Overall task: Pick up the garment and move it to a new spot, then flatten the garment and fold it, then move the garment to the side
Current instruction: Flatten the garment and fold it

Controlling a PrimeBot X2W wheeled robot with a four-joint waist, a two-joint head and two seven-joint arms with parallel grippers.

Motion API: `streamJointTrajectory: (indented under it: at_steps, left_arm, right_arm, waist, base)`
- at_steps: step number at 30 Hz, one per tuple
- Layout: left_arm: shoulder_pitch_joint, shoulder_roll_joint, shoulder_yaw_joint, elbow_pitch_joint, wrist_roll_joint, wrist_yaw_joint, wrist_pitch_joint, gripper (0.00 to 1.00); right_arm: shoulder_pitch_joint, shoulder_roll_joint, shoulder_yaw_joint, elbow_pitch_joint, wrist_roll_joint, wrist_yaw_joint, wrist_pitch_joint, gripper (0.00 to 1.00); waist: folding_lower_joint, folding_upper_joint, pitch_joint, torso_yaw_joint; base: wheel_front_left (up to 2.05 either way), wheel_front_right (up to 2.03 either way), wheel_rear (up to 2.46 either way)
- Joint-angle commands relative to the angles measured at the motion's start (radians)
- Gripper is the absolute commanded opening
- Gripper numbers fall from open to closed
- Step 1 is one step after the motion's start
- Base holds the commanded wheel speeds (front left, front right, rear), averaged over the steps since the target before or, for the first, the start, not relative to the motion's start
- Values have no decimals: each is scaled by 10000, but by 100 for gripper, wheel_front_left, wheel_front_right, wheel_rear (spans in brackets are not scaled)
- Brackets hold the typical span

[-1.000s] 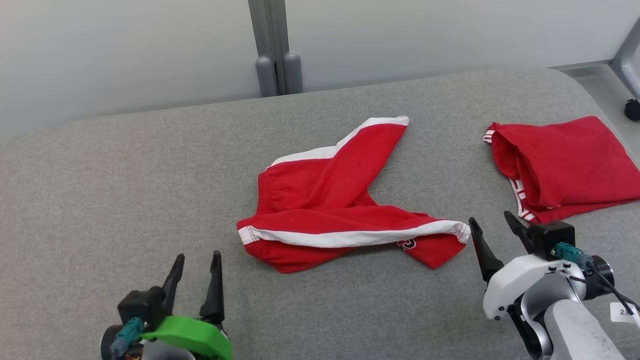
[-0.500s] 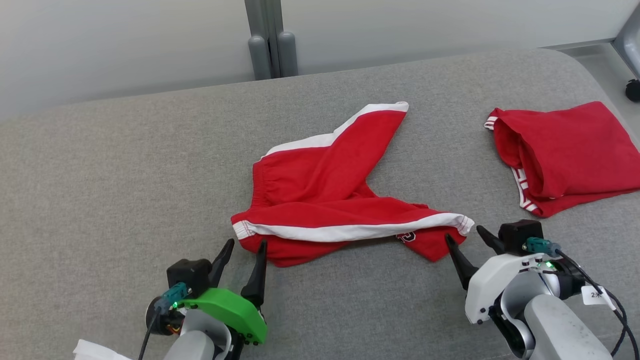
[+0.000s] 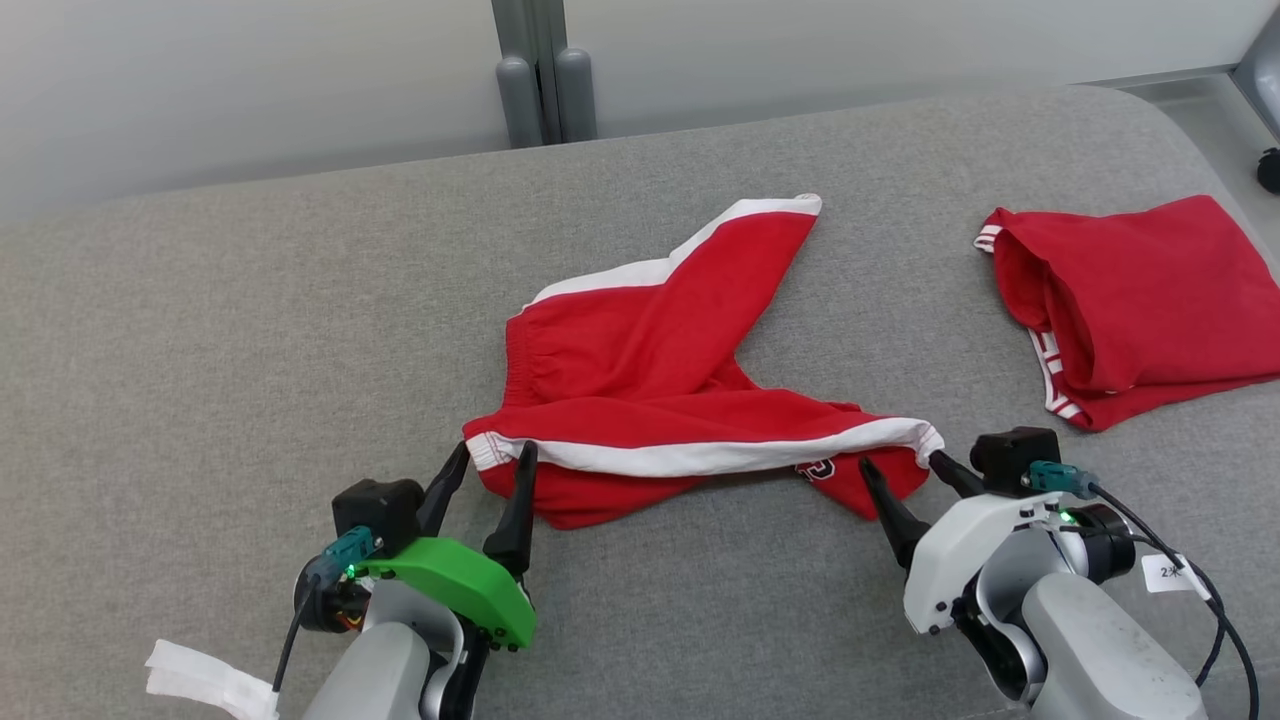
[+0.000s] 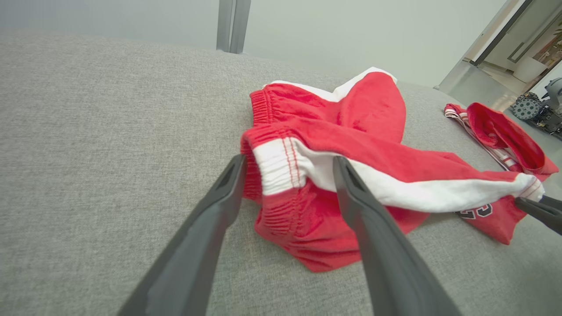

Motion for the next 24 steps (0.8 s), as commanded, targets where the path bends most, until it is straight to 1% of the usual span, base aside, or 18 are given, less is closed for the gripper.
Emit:
streamJointTrajectory:
  at_steps: [1, 12, 13, 14, 15, 16, 17, 18, 19, 20, 24]
  left_arm:
    - [-153, 84, -8, -9, -26, -39, -39, 100]
    - [111, 184, -279, -476, 63, -43, -33, 100]
    - [118, 192, -319, -449, 30, -43, -35, 96]
    - [102, 205, -354, -411, -13, -44, -35, 64]
    - [83, 207, -395, -358, -52, -44, -33, 48]
    - [48, 202, -455, -293, -78, -44, -33, 32]
    - [14, 199, -520, -237, -121, -44, -32, 28]
    - [-34, 202, -582, -170, -193, -44, -32, 4]
    - [-67, 211, -623, -115, -227, -44, -32, 0]
    - [-117, 234, -646, -69, -244, -45, -32, 0]
    - [-186, 283, -393, -326, -246, -45, -34, 0]
  right_arm:
    - [-159, -55, 80, 65, 98, -17, -120, 100]
    - [-492, -102, 411, 498, 414, -17, -691, 100]
    - [-509, -105, 436, 521, 416, -17, -735, 100]
    - [-533, -108, 475, 565, 436, -17, -744, 92]
    - [-567, -103, 514, 603, 456, -17, -776, 60]
    - [-624, -95, 547, 642, 482, -17, -802, 47]
    - [-668, -89, 570, 665, 506, -17, -813, 42]
    - [-714, -80, 612, 705, 514, -17, -838, 28]
    - [-740, -76, 640, 730, 537, -17, -840, 5]
    - [-764, -74, 683, 767, 553, -17, -852, 0]
    - [-885, -172, 690, 771, 616, -17, -1065, 0]
  waist:
    - [0, 0, 19, 30]
    - [0, 0, 16, 166]
    - [0, 0, 18, 165]
    - [0, 0, 25, 158]
    - [0, 0, 39, 147]
    - [0, 0, 56, 136]
    - [0, 0, 68, 128]
    - [0, 0, 81, 119]
    - [0, 0, 91, 111]
    - [0, 0, 100, 101]
    - [0, 0, 88, 96]
  base:
    - [0, 0, 0]
    - [0, 0, 0]
    - [0, 0, 0]
    - [0, 0, 0]
    - [0, 0, 0]
    - [0, 0, 0]
    - [0, 0, 0]
    - [0, 0, 0]
    - [0, 0, 0]
    - [0, 0, 0]
    - [0, 0, 0]
